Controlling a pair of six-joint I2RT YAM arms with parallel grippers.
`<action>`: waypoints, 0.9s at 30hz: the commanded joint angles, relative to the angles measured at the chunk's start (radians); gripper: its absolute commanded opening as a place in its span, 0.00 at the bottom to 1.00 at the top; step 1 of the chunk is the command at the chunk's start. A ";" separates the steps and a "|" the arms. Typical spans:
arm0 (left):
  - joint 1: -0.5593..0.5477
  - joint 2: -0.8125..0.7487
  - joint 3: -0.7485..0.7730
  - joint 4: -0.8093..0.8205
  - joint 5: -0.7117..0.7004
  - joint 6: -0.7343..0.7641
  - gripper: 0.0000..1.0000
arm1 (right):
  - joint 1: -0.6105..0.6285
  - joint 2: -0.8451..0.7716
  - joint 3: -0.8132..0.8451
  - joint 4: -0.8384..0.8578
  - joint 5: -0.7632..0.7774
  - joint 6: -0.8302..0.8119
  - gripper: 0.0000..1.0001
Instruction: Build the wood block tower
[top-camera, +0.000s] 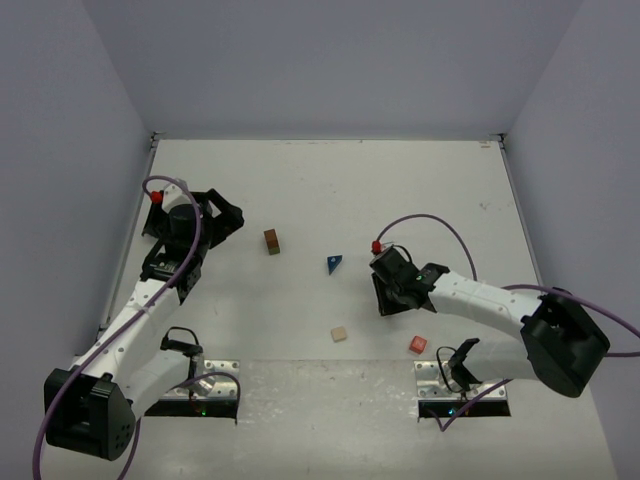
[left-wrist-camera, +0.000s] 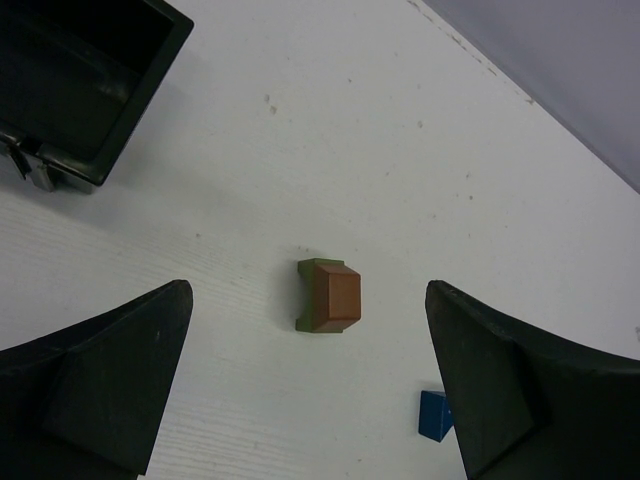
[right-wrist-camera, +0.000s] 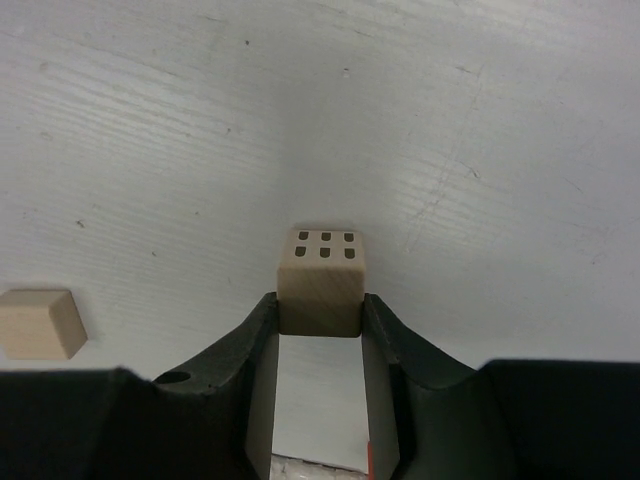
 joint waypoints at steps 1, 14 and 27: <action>0.009 -0.011 -0.004 0.048 0.023 0.013 1.00 | 0.011 0.004 0.094 0.128 -0.077 -0.197 0.15; 0.009 0.001 0.000 0.042 -0.008 0.017 1.00 | 0.030 0.343 0.606 0.197 -0.291 -0.530 0.15; 0.009 0.019 0.005 0.035 -0.040 0.005 1.00 | 0.098 0.702 1.062 0.028 0.011 -0.115 0.14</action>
